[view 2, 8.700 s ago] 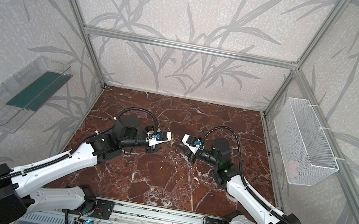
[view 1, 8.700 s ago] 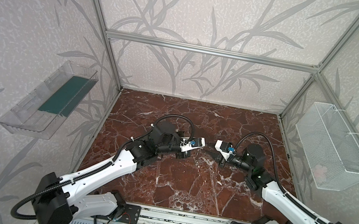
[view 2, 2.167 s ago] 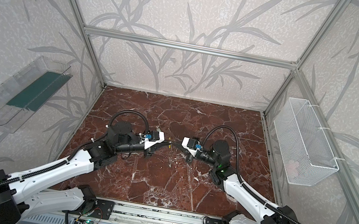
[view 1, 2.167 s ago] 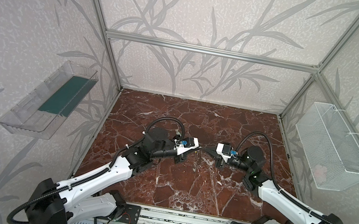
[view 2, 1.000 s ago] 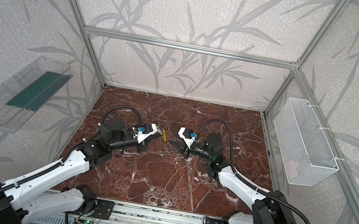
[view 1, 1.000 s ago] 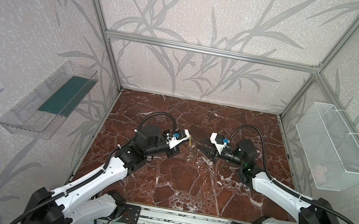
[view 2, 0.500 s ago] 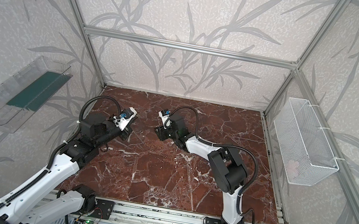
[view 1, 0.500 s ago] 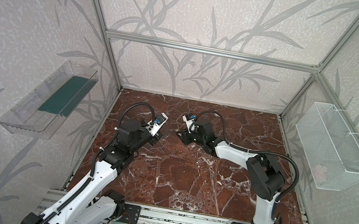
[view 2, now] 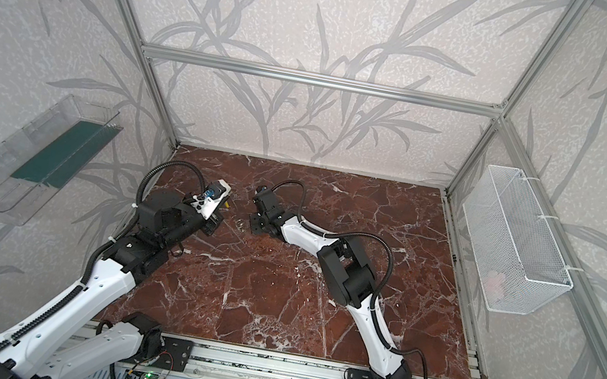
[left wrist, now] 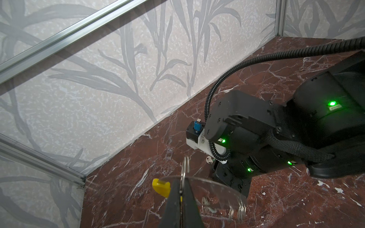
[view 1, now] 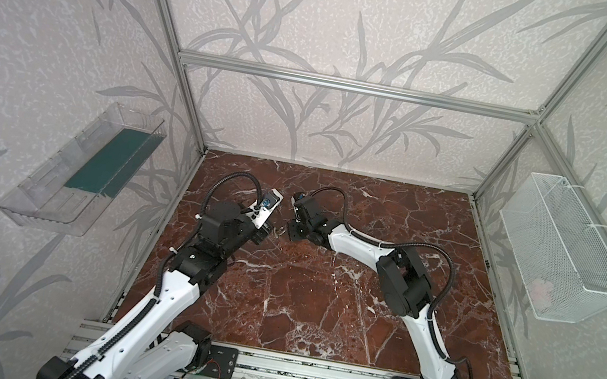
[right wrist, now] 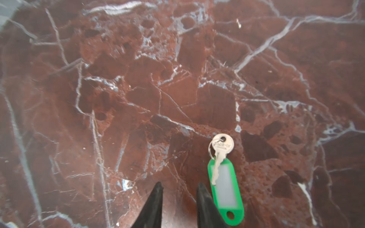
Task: Put the keys on the keyring
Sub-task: 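Release the plate with the right gripper and move it over the green-tagged key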
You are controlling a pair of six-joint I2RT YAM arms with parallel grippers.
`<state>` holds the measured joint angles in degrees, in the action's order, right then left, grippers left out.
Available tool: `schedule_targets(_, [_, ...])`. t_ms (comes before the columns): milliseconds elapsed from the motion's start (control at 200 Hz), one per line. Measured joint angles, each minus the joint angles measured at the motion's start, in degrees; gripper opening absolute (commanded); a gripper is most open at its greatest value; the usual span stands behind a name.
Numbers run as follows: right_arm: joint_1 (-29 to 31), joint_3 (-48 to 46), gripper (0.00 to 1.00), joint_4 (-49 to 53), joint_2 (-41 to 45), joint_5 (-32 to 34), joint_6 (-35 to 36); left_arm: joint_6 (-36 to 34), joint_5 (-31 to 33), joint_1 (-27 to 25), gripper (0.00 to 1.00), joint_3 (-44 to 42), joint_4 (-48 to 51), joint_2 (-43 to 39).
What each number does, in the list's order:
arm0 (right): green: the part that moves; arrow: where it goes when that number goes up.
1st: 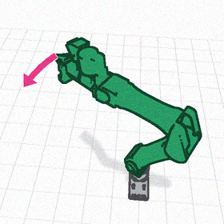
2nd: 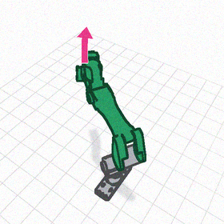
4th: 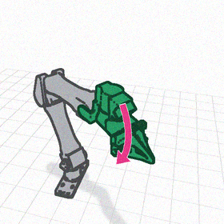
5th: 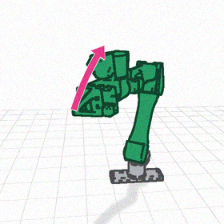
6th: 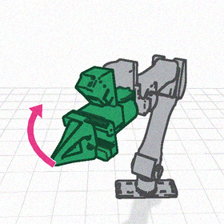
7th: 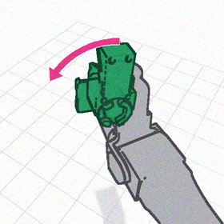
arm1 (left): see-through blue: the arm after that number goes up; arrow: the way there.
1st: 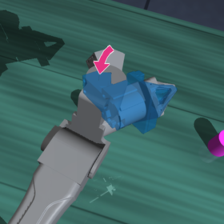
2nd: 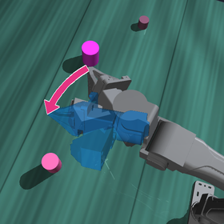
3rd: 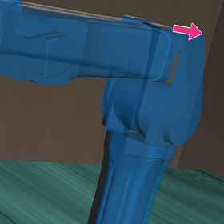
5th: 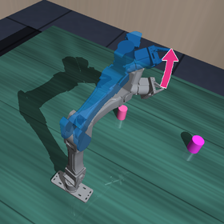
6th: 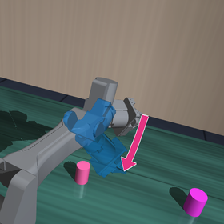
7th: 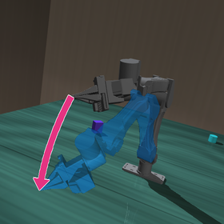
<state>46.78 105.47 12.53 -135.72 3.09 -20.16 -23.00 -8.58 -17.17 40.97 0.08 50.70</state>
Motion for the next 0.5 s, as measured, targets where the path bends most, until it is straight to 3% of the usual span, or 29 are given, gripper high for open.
schedule_targets(135, [0.0,7.6,0.32,8.8,-2.1,0.7,-0.4,-0.2,0.0,0.0,0.0,0.5,1.0,-0.2])
schedule_targets(390, [-1.1,42.4,0.31,33.0,-16.8,-1.2,-2.2,-0.4,0.2,0.0,0.0,1.2,2.2,-0.9])
schedule_targets(500, [-2.1,48.8,0.3,39.7,-20.3,-1.8,-3.1,-0.4,0.2,0.0,0.0,1.2,2.5,-1.6])
